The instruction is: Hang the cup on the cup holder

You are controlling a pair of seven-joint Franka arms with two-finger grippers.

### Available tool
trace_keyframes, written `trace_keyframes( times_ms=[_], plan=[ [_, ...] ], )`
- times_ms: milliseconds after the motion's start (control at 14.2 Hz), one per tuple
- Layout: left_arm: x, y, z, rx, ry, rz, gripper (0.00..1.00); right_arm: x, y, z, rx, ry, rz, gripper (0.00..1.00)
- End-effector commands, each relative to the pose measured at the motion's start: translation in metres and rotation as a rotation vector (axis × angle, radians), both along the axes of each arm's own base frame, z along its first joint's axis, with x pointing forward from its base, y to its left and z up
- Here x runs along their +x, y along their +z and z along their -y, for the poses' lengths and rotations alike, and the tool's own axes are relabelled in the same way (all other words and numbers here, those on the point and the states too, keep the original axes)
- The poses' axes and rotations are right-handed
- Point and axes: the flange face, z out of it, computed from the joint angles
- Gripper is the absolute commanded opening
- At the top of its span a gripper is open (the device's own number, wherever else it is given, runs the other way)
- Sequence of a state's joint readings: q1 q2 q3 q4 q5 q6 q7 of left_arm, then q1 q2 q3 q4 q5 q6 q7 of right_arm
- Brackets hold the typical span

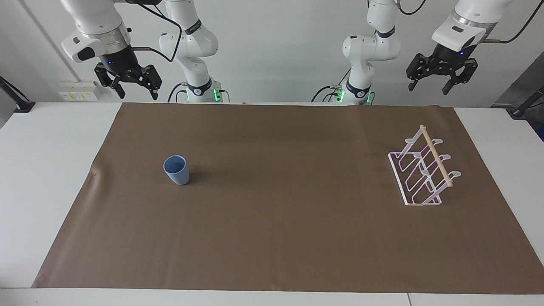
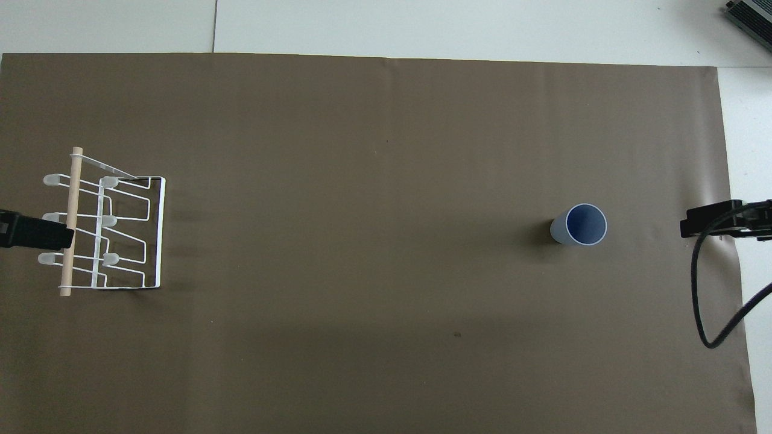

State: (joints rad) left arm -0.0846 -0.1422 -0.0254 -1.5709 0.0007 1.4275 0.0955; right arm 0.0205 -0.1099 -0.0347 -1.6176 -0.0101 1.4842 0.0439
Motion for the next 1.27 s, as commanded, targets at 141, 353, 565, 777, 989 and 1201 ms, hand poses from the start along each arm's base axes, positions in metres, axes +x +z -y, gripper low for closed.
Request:
trace_keyframes(
  times_ms=[141,353,565,777,989,1201],
  plan=[
    [-0.013,-0.003,-0.001,0.005,0.01,-0.006,1.0,-0.011,-0.005,0.003,0.023,-0.002,-0.001,1.0],
    [-0.013,-0.002,-0.001,0.005,0.01,-0.004,1.0,-0.013,-0.009,0.011,0.025,-0.02,-0.008,1.0],
    [-0.013,-0.002,-0.002,0.005,0.016,-0.001,1.0,-0.017,-0.014,0.011,0.01,-0.008,0.013,1.0],
    [-0.011,0.004,-0.003,0.002,0.022,0.023,1.0,-0.015,-0.012,0.009,0.01,-0.004,0.014,1.0],
    [-0.011,0.003,-0.002,0.002,0.019,0.022,1.0,-0.01,-0.012,0.007,0.005,0.002,0.043,1.0],
    [-0.01,0.004,-0.006,0.001,0.023,0.028,1.0,0.004,-0.012,0.011,0.002,0.002,0.037,1.0]
  ],
)
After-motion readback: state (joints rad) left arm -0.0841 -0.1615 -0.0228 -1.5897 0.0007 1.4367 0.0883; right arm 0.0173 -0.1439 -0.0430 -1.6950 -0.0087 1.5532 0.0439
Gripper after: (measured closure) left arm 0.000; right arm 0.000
